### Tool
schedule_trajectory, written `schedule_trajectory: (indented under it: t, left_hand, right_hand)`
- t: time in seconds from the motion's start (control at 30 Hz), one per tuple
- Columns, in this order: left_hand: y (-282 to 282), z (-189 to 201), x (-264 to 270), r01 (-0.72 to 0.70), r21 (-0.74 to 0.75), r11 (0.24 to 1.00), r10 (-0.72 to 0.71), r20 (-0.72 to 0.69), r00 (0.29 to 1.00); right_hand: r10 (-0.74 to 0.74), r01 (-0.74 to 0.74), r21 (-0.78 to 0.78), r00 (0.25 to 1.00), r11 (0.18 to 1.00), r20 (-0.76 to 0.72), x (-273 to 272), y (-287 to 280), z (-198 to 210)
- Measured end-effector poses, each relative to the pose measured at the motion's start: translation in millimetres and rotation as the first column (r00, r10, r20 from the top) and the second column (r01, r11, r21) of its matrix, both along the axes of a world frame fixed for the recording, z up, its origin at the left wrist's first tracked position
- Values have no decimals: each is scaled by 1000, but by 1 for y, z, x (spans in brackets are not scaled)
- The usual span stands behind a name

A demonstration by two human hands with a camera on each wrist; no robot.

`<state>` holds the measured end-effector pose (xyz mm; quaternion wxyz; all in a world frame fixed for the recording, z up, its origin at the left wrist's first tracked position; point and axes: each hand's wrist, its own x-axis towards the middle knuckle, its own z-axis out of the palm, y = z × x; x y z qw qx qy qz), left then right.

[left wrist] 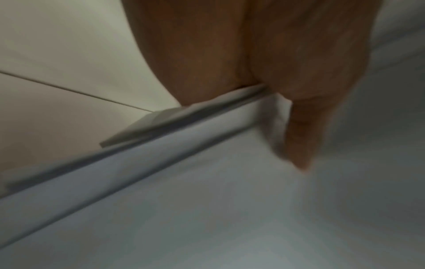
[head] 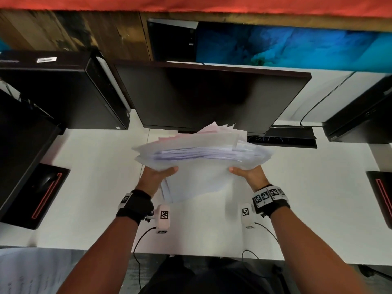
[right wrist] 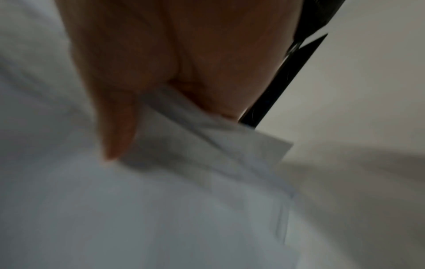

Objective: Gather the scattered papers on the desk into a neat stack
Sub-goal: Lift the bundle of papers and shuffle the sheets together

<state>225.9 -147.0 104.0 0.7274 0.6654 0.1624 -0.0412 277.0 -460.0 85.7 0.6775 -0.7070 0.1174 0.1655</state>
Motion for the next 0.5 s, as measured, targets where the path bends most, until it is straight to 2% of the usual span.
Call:
schedule_trajectory:
  t: [0.1, 0.17, 0.2, 0.27, 0.3, 0.33, 0.4, 0.5]
  left_hand:
    - [-21, 10, -5, -176, -7, 984, 176, 65, 982]
    - [-32, 13, -11, -238, 12, 971, 236, 93, 967]
    - [-37, 14, -13, -242, 75, 967, 239, 50, 970]
    - [-47, 12, -18, -147, 244, 959, 199, -208, 958]
    - [-50, 8, -21, -97, 251, 963, 178, -325, 929]
    - [-52, 3, -23, -95, 202, 975, 162, -343, 925]
    - [-51, -4, -23, -159, 98, 982, 177, -203, 963]
    - [-40, -6, -18, -177, 44, 983, 180, -70, 981]
  right_hand:
    - [-251, 251, 6, 967, 968, 45, -14, 22, 8]
    - [-347, 340, 73, 930, 938, 119, -24, 34, 14]
    - [-385, 373, 104, 913, 922, 137, -30, 39, 13]
    - [-442, 426, 129, 884, 895, 153, -42, 48, 9]
    - [-445, 429, 127, 882, 894, 152, -48, 52, 5]
    - [-437, 422, 120, 889, 898, 136, -53, 55, 1]
    - [-403, 390, 122, 909, 913, 110, -56, 54, -5]
    - [-325, 314, 117, 942, 942, 88, -46, 36, -9]
